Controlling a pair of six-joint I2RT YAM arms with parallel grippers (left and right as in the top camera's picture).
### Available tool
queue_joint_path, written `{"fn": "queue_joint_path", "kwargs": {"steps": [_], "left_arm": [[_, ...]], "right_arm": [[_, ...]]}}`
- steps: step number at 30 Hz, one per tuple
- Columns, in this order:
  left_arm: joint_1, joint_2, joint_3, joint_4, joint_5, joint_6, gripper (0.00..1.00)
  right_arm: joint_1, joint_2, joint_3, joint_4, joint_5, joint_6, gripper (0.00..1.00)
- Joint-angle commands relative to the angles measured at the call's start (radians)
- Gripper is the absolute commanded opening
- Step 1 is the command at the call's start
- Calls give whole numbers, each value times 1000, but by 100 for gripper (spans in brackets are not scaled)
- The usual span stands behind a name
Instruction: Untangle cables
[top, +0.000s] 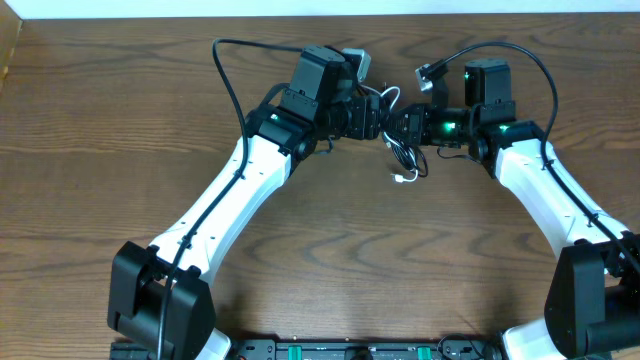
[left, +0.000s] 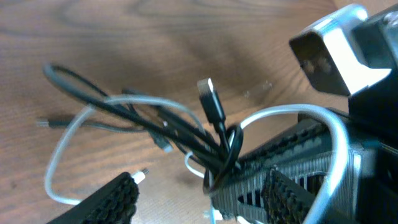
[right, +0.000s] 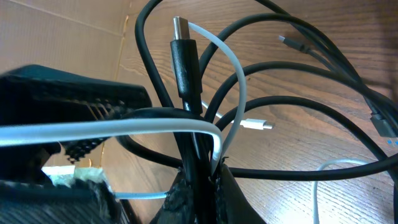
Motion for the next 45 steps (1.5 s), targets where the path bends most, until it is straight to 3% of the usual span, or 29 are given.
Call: {"fn": "queue_joint_path", "kwargs": {"steps": [1, 5, 8, 12, 17, 22, 33, 45], "left_arm": [[1, 4, -2, 30, -20, 13, 55], [0, 19, -2, 35, -20, 6, 33], [-1, 34, -2, 25, -21, 6, 8], [1, 30, -1, 0, -81, 7, 8], [1, -39, 15, -92, -321, 39, 7], [1, -171, 32, -165, -461, 80, 7], [1, -448, 32, -183, -468, 82, 7], [1, -568, 32, -148, -468, 82, 7]], "right_arm": [[9, -6, 13, 2, -8, -6, 1], [9, -6, 13, 2, -8, -6, 1], [9, -6, 13, 2, -7, -6, 1], [7, -6, 13, 2, 6, -2, 1], [-2, -6, 13, -7, 41, 17, 1], [-13, -6, 13, -18, 79, 19, 1], [-18, -6, 13, -63, 146, 39, 1], [-18, -6, 13, -125, 224, 39, 1]]}}
